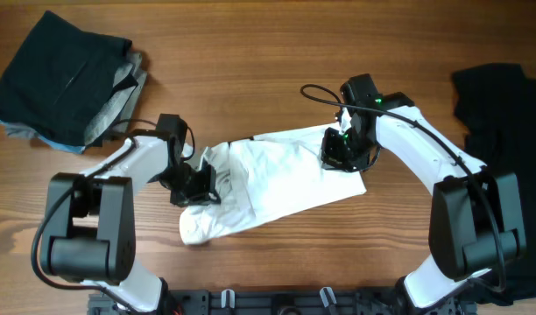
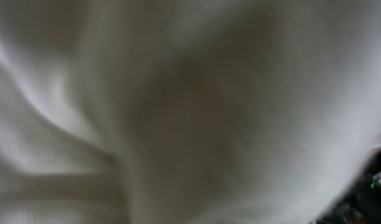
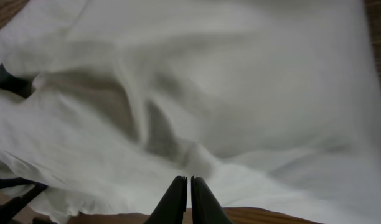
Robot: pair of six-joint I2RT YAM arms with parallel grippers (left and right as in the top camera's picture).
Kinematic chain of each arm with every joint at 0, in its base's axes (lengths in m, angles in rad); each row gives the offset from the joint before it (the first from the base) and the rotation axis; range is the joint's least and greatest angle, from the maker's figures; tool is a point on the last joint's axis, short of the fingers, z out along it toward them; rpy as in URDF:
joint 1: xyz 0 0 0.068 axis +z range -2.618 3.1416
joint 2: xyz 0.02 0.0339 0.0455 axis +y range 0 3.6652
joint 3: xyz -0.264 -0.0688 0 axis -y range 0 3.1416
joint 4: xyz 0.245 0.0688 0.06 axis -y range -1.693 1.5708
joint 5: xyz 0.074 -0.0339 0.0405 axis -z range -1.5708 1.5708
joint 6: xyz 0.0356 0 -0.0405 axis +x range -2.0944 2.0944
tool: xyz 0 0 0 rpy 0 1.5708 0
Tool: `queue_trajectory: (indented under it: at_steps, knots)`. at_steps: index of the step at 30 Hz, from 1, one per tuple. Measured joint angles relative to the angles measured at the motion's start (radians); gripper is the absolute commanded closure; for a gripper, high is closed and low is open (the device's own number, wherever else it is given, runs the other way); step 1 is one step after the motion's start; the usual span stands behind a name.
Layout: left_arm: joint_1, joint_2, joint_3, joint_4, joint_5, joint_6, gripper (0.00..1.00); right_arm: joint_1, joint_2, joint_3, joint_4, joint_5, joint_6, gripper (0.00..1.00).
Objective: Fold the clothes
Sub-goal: 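Grasp the folded shirt's top edge with both grippers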
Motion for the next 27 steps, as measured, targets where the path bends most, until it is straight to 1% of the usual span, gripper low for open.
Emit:
queue_trajectory:
  at_steps: [3, 6, 7, 10, 12, 14, 17, 23, 24, 25, 26, 27]
  knots:
    - [0.070, 0.010, 0.078, -0.187, -0.026, 0.001, 0.96, 0.000, 0.000, 0.000, -0.004, 0.000, 0.000, 0.92]
    - [0.142, 0.003, 0.236, -0.348, -0.058, 0.001, 0.96, 0.000, 0.000, 0.000, -0.007, 0.000, 0.000, 0.92]
    - [0.163, -0.002, 0.313, -0.395, -0.074, 0.001, 0.96, 0.000, 0.000, 0.000, -0.006, 0.000, 0.000, 0.92]
    - [0.177, -0.017, 0.492, -0.477, -0.101, 0.002, 0.96, 0.000, 0.000, 0.000, -0.003, 0.000, 0.000, 0.92]
    - [0.155, -0.033, 0.581, -0.481, -0.108, 0.001, 0.96, 0.000, 0.000, 0.000, -0.001, 0.000, 0.000, 0.92]
    - [0.097, -0.048, 0.625, -0.450, -0.118, 0.002, 0.96, 0.000, 0.000, 0.000, 0.000, 0.000, 0.000, 0.92]
    - [-0.003, -0.044, 0.628, -0.422, -0.133, 0.001, 0.96, 0.000, 0.000, 0.000, 0.000, 0.000, 0.000, 0.92]
    - [-0.223, 0.035, 0.628, -0.408, -0.204, -0.022, 0.96, -0.017, 0.000, 0.000, -0.019, 0.000, -0.008, 0.92]
    - [-0.248, 0.053, 0.628, -0.410, -0.209, -0.024, 0.94, -0.025, 0.000, 0.000, -0.023, 0.000, -0.008, 0.92]
    - [-0.279, 0.078, 0.628, -0.417, -0.215, -0.027, 0.79, -0.036, 0.000, 0.000, -0.025, 0.000, -0.009, 0.92]
    - [-0.307, 0.098, 0.628, -0.427, -0.221, -0.029, 0.74, -0.048, 0.000, 0.000, -0.026, 0.000, -0.009, 0.92]
    - [-0.333, 0.117, 0.628, -0.432, -0.228, -0.032, 0.72, -0.060, 0.000, 0.000, -0.027, 0.000, -0.012, 0.92]
